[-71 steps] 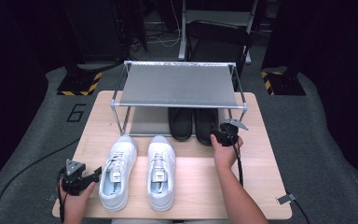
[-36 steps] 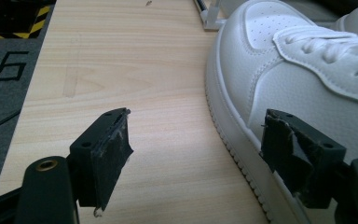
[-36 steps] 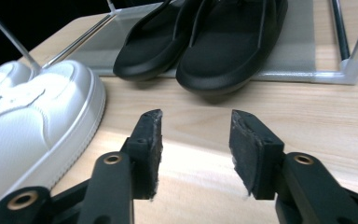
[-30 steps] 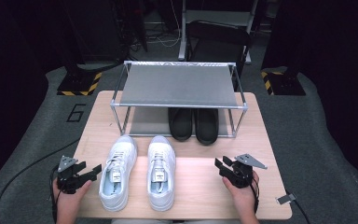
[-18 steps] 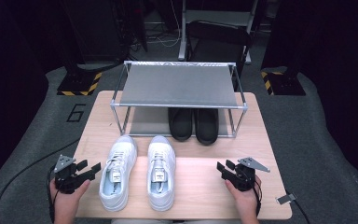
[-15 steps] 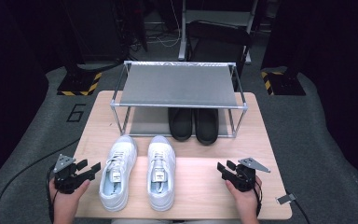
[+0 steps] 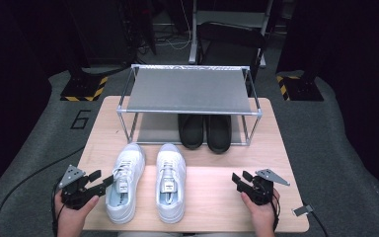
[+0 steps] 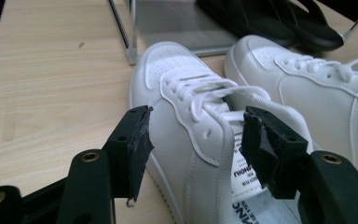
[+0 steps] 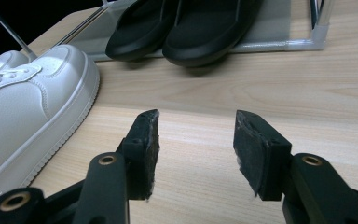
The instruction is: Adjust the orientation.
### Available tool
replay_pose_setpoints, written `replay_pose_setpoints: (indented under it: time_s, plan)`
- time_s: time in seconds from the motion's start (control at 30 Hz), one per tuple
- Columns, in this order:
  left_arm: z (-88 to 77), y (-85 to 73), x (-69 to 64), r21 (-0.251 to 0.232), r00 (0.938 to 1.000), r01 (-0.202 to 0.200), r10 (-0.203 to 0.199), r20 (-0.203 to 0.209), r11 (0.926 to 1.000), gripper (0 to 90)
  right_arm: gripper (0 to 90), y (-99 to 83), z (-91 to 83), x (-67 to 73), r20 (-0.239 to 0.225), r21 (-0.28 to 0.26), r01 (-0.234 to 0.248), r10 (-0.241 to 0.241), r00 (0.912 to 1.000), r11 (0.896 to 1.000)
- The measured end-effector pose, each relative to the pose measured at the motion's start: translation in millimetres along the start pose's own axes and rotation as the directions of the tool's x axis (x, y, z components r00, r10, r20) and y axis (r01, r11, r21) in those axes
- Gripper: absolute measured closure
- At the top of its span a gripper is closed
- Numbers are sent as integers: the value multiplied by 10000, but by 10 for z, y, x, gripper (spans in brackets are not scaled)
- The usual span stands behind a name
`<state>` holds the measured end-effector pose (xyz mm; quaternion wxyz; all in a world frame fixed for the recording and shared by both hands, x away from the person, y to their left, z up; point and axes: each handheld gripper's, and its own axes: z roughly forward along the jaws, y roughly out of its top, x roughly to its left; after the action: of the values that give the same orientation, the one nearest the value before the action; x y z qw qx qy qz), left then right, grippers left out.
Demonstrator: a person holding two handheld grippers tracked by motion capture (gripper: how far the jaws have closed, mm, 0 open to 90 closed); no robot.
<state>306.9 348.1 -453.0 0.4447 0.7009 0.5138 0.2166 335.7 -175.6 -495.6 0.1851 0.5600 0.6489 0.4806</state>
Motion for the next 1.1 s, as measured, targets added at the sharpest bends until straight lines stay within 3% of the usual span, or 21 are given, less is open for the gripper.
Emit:
replay_pose_setpoints:
  time_s: [0.17,0.27,0.37,0.53,0.67,0.8,0.87,0.93,1.1]
  plan:
    - [115,-71,-11,493,9996,-253,258,-82,9985,464,503,-9,9,-9,-111,38,-136,137,9998,9999]
    - [168,-104,-4,877,9998,-164,174,-115,9960,509,500,-18,10,-38,-189,4,-280,280,9994,9996]
    - [197,-128,-6,943,10000,-63,63,-4,9955,531,497,-23,12,-54,-165,14,-439,439,9989,9990]
    - [199,-165,-34,1540,9990,-431,449,-86,9871,550,493,-29,24,-46,-182,-16,-514,514,9985,9987]
    - [192,-202,-12,1638,9999,-100,81,122,9864,556,491,-33,28,-40,-201,13,-550,550,9983,9985]
    - [195,-244,-22,1860,9995,-306,290,113,9821,577,487,-39,34,-53,-231,12,-587,587,9980,9983]
    - [200,-273,-25,1630,10000,-18,9,51,9866,578,486,-44,40,-67,-236,-25,-447,446,9987,9990]
    - [199,-284,-24,1623,9999,133,-147,74,9866,582,486,-46,41,-63,-206,37,-645,646,9977,9979]
    - [197,-265,-12,1860,9993,347,-372,102,9819,593,479,-52,46,-72,-261,12,-645,645,9976,9979]
